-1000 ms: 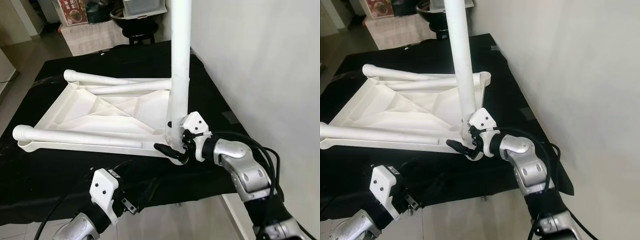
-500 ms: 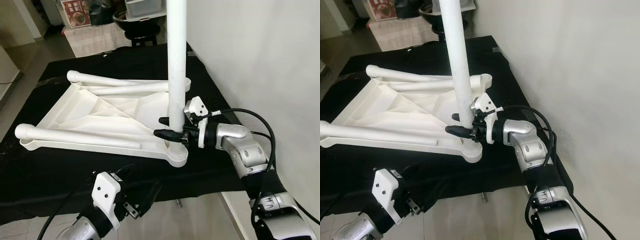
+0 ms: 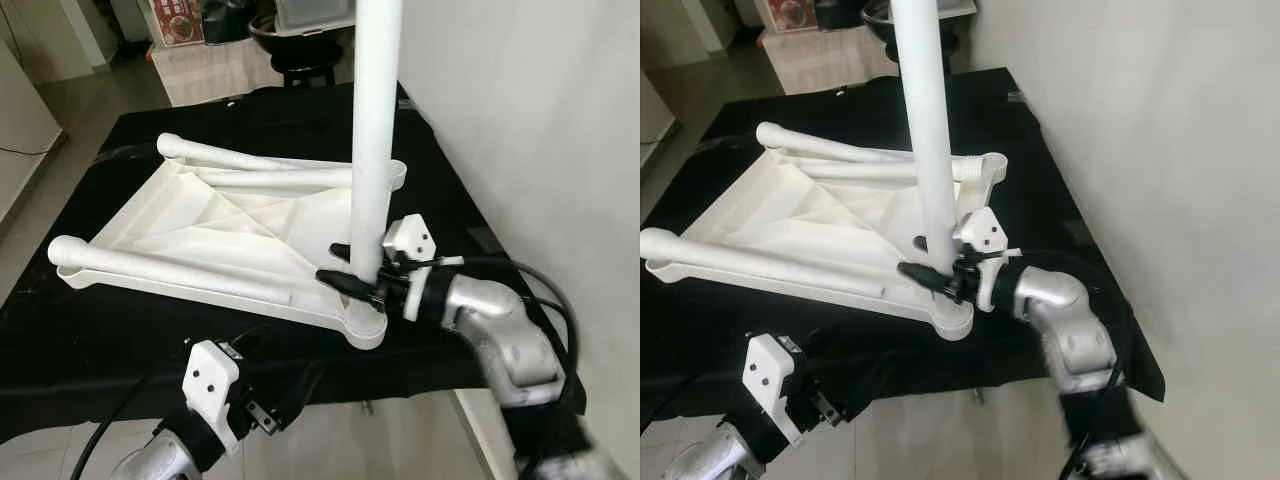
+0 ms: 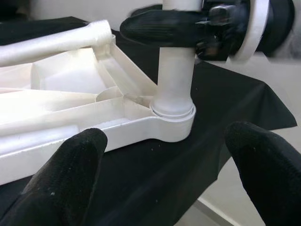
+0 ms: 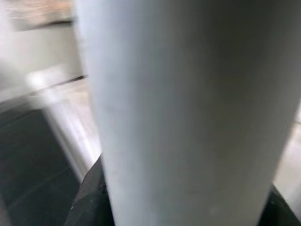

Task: Building children table

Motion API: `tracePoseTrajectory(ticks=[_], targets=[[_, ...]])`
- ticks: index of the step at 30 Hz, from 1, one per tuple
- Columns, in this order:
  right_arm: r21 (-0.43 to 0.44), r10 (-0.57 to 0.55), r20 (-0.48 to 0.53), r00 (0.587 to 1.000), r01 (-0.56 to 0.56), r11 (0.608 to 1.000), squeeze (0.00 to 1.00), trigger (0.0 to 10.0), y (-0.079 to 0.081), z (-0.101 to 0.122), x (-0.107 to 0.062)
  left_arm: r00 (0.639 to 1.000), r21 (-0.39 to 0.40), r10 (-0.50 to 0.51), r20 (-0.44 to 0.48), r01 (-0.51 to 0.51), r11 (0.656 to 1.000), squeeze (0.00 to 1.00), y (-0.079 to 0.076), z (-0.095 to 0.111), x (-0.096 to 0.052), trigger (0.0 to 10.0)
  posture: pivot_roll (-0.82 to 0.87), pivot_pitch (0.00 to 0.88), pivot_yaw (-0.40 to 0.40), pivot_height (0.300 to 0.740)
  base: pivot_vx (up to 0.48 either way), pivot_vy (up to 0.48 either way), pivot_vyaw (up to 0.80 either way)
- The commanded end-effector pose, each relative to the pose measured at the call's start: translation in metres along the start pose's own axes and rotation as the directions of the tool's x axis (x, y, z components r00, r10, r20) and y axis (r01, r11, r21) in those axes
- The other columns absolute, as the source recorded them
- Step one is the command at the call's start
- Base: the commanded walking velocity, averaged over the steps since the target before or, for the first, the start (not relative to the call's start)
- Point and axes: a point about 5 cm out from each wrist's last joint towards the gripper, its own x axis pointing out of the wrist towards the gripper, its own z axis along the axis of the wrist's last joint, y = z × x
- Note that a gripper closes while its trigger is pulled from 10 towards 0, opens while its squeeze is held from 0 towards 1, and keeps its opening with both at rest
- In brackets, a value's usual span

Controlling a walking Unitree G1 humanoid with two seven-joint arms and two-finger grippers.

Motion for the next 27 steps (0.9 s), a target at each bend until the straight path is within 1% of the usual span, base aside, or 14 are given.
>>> tracePoseTrajectory(ticks=[1,3,7,11,12,13,14,15,18,20,21,25,26,27], targets=[[0.060,-0.176,-0.251,0.952,0.197,0.979,0.00,0.0,-0.003,-0.038,-0.018,1.000,0.007,0.006,-0.021,-0.005,1.000,0.00,0.003,-0.001,-0.005,10.0,-0.15,0.122,0.080,0.740,0.000,0.000,0.00],[0.002,-0.075,-0.166,0.983,0.076,0.997,0.00,0.0,0.002,-0.027,-0.005,1.000,0.004,0.009,-0.021,-0.009,1.000,0.00,0.005,-0.002,-0.004,10.0,-0.16,0.113,0.091,0.740,0.000,0.000,0.00],[-0.055,0.004,-0.165,0.986,-0.013,0.998,0.00,0.0,0.006,-0.027,0.009,1.000,0.007,0.005,-0.021,-0.005,1.000,0.00,0.004,-0.002,-0.002,10.0,-0.14,0.107,0.078,0.740,0.000,0.000,0.00],[-0.052,0.014,-0.155,0.988,-0.022,0.998,0.00,0.2,0.009,-0.022,0.014,0.999,0.011,0.027,-0.018,-0.027,1.000,0.00,0.005,-0.002,-0.002,10.0,-0.14,0.108,0.081,0.740,0.000,0.000,0.00],[-0.040,0.027,-0.138,0.990,-0.033,0.999,0.00,10.0,0.008,-0.018,0.017,0.999,0.011,0.035,-0.016,-0.035,0.999,0.00,0.005,-0.001,-0.002,10.0,-0.14,0.108,0.079,0.740,0.000,0.000,0.00],[-0.027,0.035,-0.131,0.991,-0.039,0.999,0.00,10.0,0.011,-0.014,0.019,0.999,0.011,0.039,-0.015,-0.039,0.999,0.00,0.005,-0.001,-0.002,10.0,-0.14,0.110,0.078,0.740,0.000,0.000,0.00],[-0.022,0.035,-0.121,0.992,-0.038,0.999,0.57,10.0,0.013,-0.010,0.020,0.999,0.011,0.039,-0.014,-0.039,0.999,0.00,0.005,-0.001,-0.002,10.0,-0.14,0.113,0.076,0.740,0.000,0.000,0.00],[-0.010,0.054,-0.109,0.993,-0.055,0.998,1.00,10.0,0.014,-0.006,0.021,0.999,0.010,0.038,-0.014,-0.038,0.999,0.00,0.005,-0.001,-0.001,10.0,-0.14,0.117,0.077,0.740,0.000,0.000,0.00],[-0.027,0.196,-0.072,0.978,-0.198,0.980,1.00,10.0,0.014,0.002,0.025,0.999,0.009,0.037,-0.013,-0.037,0.999,0.00,0.006,-0.001,0.000,10.0,-0.13,0.117,0.078,0.740,0.000,0.000,0.00],[-0.027,0.196,-0.072,0.978,-0.198,0.980,1.00,10.0,0.014,0.002,0.025,0.999,0.009,0.037,-0.013,-0.037,0.999,0.00,0.006,-0.001,0.000,10.0,-0.13,0.117,0.078,0.740,0.000,0.000,0.00],[-0.088,0.370,-0.076,0.926,-0.375,0.923,1.00,10.0,0.009,0.005,0.026,0.999,0.012,0.037,-0.011,-0.037,0.999,0.00,0.006,0.000,0.000,10.0,-0.13,0.117,0.077,0.740,0.000,0.000,0.00],[-0.111,0.421,-0.086,0.903,-0.429,0.896,1.00,10.0,0.007,0.006,0.025,0.999,0.013,0.038,-0.011,-0.038,0.999,0.00,0.006,0.000,0.000,10.0,-0.13,0.117,0.077,0.740,0.000,0.000,0.00],[-0.182,0.508,-0.147,0.849,-0.528,0.830,0.00,10.0,0.004,0.002,0.022,0.999,0.014,0.040,-0.010,-0.040,0.999,0.00,0.007,-0.001,0.001,10.0,-0.13,0.113,0.075,0.740,0.000,0.000,0.00],[-0.188,0.566,-0.207,0.798,-0.600,0.777,0.00,10.0,0.000,-0.004,0.020,0.999,0.016,0.041,-0.010,-0.040,0.999,0.00,0.007,-0.001,0.001,10.0,-0.12,0.107,0.070,0.740,0.000,0.000,0.00]])
